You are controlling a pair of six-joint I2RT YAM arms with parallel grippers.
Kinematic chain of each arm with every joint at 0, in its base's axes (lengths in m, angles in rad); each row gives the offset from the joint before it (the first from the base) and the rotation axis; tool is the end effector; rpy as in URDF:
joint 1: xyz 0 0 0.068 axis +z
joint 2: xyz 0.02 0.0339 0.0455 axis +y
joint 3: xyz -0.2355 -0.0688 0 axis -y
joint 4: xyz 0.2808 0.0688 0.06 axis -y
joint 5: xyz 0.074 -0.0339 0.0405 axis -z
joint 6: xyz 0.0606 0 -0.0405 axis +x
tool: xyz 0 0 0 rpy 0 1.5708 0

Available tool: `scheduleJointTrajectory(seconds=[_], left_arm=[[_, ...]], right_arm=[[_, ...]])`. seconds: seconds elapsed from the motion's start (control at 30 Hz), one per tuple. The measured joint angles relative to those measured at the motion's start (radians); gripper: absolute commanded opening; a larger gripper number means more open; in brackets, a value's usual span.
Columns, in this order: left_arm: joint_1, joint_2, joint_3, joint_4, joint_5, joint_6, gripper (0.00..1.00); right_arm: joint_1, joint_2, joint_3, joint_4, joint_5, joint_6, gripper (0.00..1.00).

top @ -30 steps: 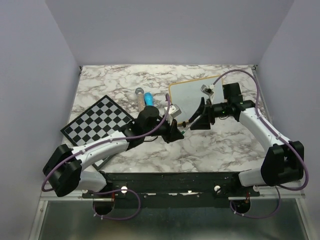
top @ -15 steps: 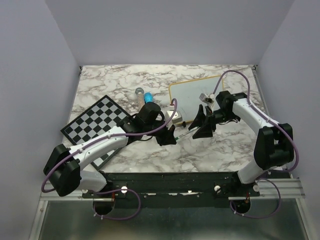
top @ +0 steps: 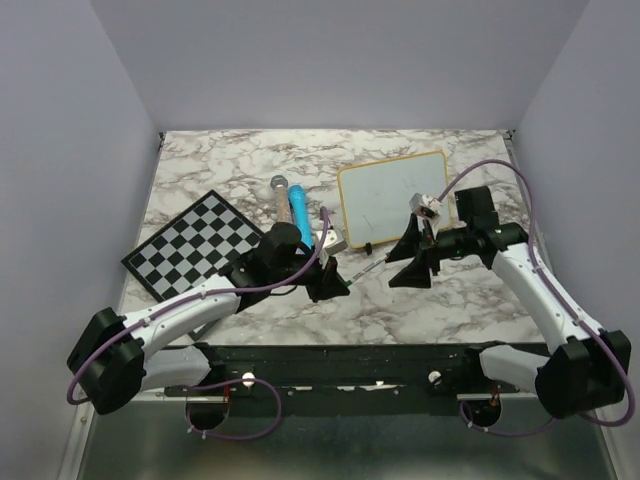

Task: Write a sentence on the whiteboard
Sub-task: Open the pen cap of the whiteboard marker.

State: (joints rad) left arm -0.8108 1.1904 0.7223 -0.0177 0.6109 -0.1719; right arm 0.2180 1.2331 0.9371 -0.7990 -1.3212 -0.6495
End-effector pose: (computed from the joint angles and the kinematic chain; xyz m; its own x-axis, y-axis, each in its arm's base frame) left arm 0.1950 -0.2556 0.2013 -0.4783 0.2998 -0.8255 0.8743 0.2516 -0.4151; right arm 0.2498 0.1155 0.2321 -0.3968 -0.2409 -0.8857 -0.9125 -0.0007 0.4090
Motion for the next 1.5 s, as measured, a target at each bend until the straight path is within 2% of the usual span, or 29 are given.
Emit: scheduleJointTrajectory(seconds=[0.1, 0.2, 0.3, 0.43, 0.6, 0.77, 0.87, 0.9, 1.0, 1.27, 1.5], left_arm=[[0.000, -0.047, -0.052, 0.078, -0.014, -0.042, 0.00], [0.000, -0.076, -0.125, 0.214, -0.024, -0.107, 0.00], [-0.006, -0.074, -0.180, 0.335, -0.038, -0.164, 0.00], [-0.025, -0.061, -0.202, 0.453, -0.059, -0.219, 0.00], [-0.036, -0.018, -0.201, 0.564, -0.063, -0.255, 0.00], [-0.049, 0.039, -0.201, 0.629, -0.066, -0.283, 0.00], [-0.054, 0.056, -0.201, 0.655, -0.071, -0.293, 0.00], [-0.055, 0.057, -0.201, 0.660, -0.074, -0.294, 0.00], [-0.055, 0.057, -0.201, 0.673, -0.079, -0.298, 0.00], [-0.055, 0.057, -0.204, 0.671, -0.082, -0.293, 0.00], [-0.055, 0.049, -0.204, 0.639, -0.082, -0.267, 0.00]], right_arm=[[0.010, -0.082, -0.011, 0.179, 0.006, 0.184, 0.81], [0.025, -0.068, -0.032, 0.354, 0.005, 0.348, 0.80], [0.064, -0.027, -0.064, 0.461, 0.020, 0.470, 0.80], [0.124, -0.002, -0.090, 0.553, 0.041, 0.573, 0.77], [0.140, -0.003, -0.114, 0.685, 0.041, 0.693, 0.73], [0.141, -0.003, -0.150, 0.784, 0.040, 0.795, 0.63], [0.141, -0.003, -0.151, 0.816, 0.040, 0.827, 0.57], [0.141, -0.003, -0.151, 0.824, 0.040, 0.836, 0.51], [0.141, -0.003, -0.151, 0.841, 0.040, 0.856, 0.43], [0.141, -0.003, -0.151, 0.842, 0.040, 0.848, 0.43], [0.141, 0.003, -0.129, 0.743, 0.040, 0.761, 0.43]])
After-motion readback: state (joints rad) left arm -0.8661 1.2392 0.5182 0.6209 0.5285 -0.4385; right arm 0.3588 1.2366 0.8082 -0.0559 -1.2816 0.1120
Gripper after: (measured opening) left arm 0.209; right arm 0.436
